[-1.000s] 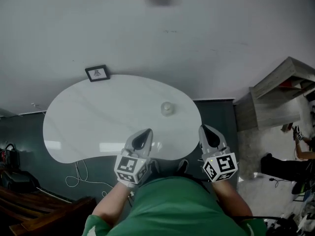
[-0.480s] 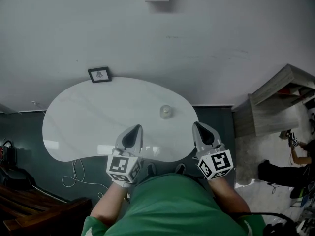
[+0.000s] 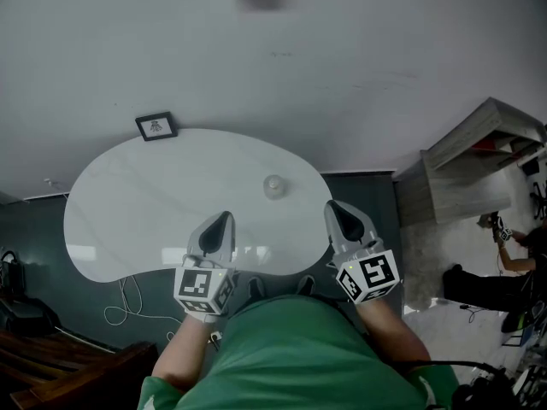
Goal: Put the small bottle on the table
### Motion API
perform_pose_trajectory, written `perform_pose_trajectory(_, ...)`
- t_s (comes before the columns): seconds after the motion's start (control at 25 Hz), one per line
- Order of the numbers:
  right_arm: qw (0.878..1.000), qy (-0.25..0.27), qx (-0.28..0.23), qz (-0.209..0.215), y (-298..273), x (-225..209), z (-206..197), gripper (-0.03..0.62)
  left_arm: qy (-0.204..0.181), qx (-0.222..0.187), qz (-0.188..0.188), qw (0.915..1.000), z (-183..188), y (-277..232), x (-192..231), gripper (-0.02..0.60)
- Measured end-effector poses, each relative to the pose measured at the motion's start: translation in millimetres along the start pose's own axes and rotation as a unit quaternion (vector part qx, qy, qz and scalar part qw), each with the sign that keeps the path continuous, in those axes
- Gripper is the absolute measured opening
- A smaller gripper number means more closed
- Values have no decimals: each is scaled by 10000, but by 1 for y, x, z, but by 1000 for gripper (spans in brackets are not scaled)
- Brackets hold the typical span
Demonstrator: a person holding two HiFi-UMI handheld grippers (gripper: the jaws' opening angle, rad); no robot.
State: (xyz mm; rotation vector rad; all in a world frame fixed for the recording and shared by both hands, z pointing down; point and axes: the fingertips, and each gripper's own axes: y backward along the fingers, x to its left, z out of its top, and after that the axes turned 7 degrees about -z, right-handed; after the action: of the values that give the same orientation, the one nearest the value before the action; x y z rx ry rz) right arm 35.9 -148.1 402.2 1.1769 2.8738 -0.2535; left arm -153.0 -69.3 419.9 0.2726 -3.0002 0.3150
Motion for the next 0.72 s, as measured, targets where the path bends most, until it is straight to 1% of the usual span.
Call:
perform_pose_trajectory(0.2, 10000, 29, -21, 37, -1, 0, 1, 2, -51, 39, 7, 10000, -3, -1, -1, 11)
perform_pose_trajectory(0.4, 9999, 93, -28, 62, 0, 3, 1, 2, -12, 59, 18, 10000, -6, 1, -1, 12)
perform_pose_trajectory(0.72, 9999, 106, -18, 74, 2, 4, 0, 2, -161, 122, 16, 9998, -10, 3, -3, 12)
